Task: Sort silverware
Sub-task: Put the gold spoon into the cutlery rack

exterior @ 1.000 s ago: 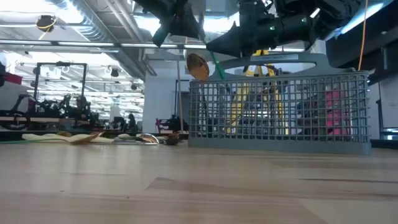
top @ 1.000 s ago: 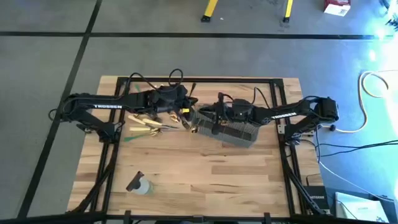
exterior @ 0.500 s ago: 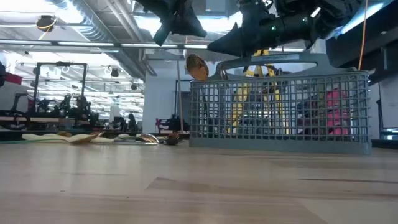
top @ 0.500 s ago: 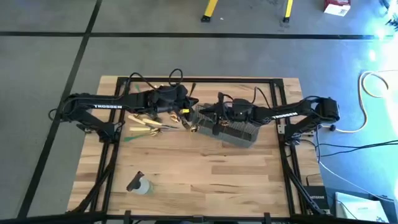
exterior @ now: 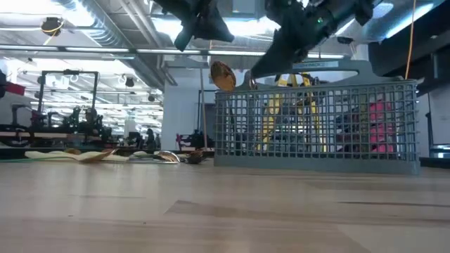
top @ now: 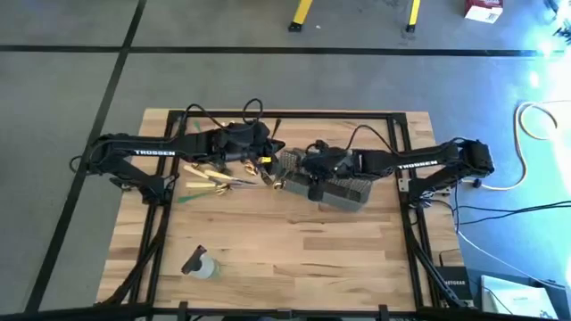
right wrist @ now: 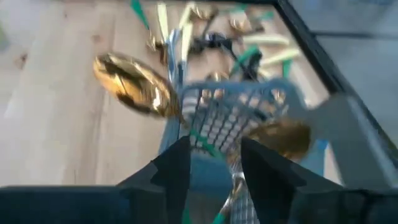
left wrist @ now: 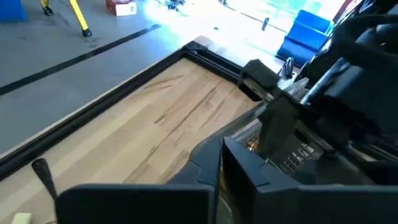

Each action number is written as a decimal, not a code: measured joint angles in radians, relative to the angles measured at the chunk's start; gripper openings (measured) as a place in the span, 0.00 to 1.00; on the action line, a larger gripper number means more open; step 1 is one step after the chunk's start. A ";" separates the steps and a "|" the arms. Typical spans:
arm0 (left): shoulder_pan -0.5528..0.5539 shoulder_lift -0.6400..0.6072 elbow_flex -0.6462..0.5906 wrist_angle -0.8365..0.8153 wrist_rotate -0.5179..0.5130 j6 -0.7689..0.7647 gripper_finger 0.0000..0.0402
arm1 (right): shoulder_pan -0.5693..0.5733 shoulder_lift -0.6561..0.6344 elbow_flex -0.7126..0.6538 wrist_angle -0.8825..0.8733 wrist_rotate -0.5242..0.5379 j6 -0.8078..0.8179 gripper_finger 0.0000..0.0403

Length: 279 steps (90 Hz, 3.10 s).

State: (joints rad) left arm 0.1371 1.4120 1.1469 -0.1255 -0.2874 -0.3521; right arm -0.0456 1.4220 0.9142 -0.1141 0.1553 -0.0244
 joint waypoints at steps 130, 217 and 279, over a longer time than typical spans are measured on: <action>-0.006 -0.001 -0.106 -0.127 -0.129 0.006 0.00 | -0.060 0.393 0.733 -0.933 0.095 -0.897 0.21; -0.006 -0.003 -0.106 -0.144 -0.135 0.022 0.00 | -0.065 0.411 1.121 -1.326 0.035 -0.791 0.00; 0.193 0.011 -0.198 -0.257 -0.142 -0.049 0.00 | -0.039 0.418 1.354 -1.318 0.203 -0.498 0.00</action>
State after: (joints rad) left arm 0.3298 1.4233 0.9487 -0.3827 -0.4292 -0.4016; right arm -0.0850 1.8404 2.2679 -1.4323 0.3579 -0.5223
